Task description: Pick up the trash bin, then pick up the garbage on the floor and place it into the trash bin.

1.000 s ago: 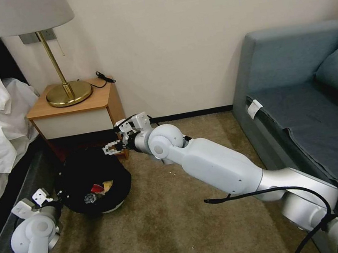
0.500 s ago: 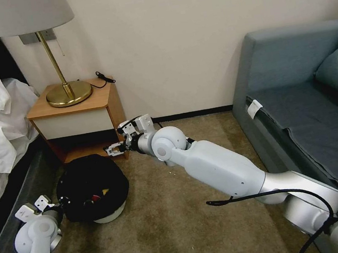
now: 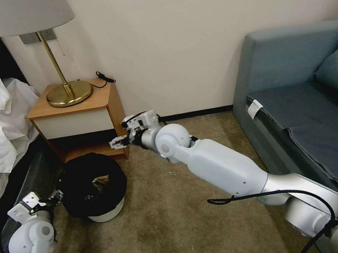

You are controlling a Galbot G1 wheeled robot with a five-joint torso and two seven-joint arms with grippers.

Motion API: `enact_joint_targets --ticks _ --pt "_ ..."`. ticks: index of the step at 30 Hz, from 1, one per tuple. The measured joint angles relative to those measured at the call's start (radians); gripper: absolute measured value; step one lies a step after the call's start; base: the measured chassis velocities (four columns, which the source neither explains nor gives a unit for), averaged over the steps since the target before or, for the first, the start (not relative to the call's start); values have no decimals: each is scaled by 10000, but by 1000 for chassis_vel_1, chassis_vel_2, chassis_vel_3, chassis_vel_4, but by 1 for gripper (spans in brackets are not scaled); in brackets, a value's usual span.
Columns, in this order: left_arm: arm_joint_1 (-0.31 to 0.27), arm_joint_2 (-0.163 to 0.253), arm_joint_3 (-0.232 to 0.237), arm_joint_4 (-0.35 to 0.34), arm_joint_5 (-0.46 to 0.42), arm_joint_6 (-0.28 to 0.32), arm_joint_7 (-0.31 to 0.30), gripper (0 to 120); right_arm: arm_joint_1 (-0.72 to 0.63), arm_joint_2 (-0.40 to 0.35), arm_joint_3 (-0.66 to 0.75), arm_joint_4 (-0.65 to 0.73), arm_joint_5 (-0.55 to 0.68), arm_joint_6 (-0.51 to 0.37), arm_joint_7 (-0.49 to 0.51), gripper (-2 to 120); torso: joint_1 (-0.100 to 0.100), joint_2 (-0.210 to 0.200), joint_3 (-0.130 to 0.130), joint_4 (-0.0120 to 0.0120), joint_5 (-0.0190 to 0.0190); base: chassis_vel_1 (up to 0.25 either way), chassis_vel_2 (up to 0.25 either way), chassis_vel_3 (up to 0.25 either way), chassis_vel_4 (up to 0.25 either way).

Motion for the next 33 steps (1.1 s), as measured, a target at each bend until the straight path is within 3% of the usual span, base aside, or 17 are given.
enact_joint_targets --ticks 2,3,5,6,8,12,15,23,25,33 --pt "173 106 16 -327 454 -588 953 99 -568 -109 711 96 -149 52 -11 100 0 0 0 -1 0 0 0 0 0" --pt "173 106 16 -327 454 -588 953 99 -568 -109 711 96 -149 52 -11 100 0 0 0 -1 0 0 0 0 0" --pt "241 176 97 -407 1034 -1334 2073 100 -1299 -177 1640 182 -445 266 -16 100 0 0 0 -4 3 0 0 0 0" --pt "241 176 97 -407 1034 -1334 2073 100 -1299 -177 1640 182 -445 266 -16 100 0 0 0 -4 3 0 0 0 0" --pt "271 187 259 -407 1294 -1911 2711 100 -1833 -185 2445 194 -739 536 -15 100 0 0 0 -2 2 0 0 0 0" --pt "230 114 580 -428 1458 -2281 3025 100 -2509 -64 3654 -12 -1360 1017 -85 100 -1 0 0 -3 2 0 0 0 0" --pt "-231 -36 1042 -202 1715 -2490 3430 100 -3078 318 4742 -645 -2486 1704 -323 100 0 0 0 -2 3 0 0 0 0" --pt "-1052 -402 1560 415 1796 -2673 3658 100 -3634 776 5515 -1870 -4187 2660 -929 100 0 -1 0 -3 2 0 0 0 0" --pt "-1296 -742 1784 579 1751 -2489 3440 100 -3731 1077 5867 -2784 -4928 3227 -1258 100 0 -1 0 -2 2 0 0 0 0" --pt "-1429 -1471 1945 1061 1881 -2331 3054 100 -3890 1329 6117 -3512 -5363 3648 -1711 100 0 -1 0 -1 1 0 0 0 0"
